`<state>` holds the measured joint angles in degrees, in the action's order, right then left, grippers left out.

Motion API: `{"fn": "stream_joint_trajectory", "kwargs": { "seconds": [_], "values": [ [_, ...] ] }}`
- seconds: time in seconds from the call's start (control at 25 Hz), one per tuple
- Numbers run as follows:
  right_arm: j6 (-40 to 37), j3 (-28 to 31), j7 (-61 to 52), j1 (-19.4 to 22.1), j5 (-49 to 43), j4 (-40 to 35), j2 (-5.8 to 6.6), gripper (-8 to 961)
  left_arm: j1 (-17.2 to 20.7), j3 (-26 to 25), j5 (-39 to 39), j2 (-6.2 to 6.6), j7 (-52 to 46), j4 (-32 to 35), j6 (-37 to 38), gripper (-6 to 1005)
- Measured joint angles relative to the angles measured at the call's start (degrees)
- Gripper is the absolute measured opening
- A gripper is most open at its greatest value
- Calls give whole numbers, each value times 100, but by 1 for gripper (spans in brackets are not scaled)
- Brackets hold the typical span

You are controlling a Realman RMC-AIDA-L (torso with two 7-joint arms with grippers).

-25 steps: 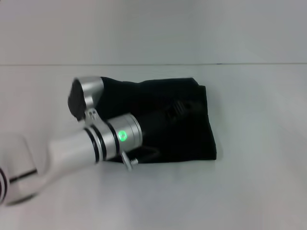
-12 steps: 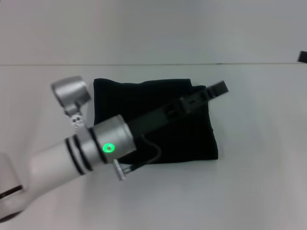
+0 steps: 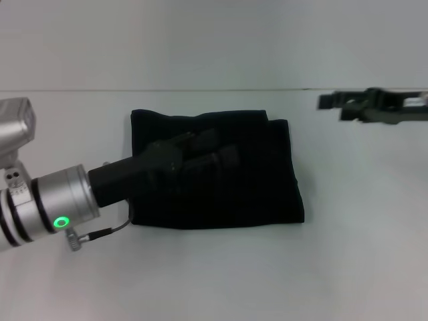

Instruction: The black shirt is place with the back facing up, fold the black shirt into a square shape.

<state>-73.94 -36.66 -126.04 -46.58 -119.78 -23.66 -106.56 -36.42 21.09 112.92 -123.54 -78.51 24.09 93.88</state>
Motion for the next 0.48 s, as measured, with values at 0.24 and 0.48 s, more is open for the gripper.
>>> {"fn": "stream_joint_trajectory", "kwargs": {
  "seconds": [0.24,0.48],
  "values": [
    [125,-424,-260,-203,-4,228,-197,884,184,518,374,27,361,713,201,730],
    [64,-488,-521,-162,-8,475,-272,883,212,589,926,33,728,1170,417,726]
  ]
}}
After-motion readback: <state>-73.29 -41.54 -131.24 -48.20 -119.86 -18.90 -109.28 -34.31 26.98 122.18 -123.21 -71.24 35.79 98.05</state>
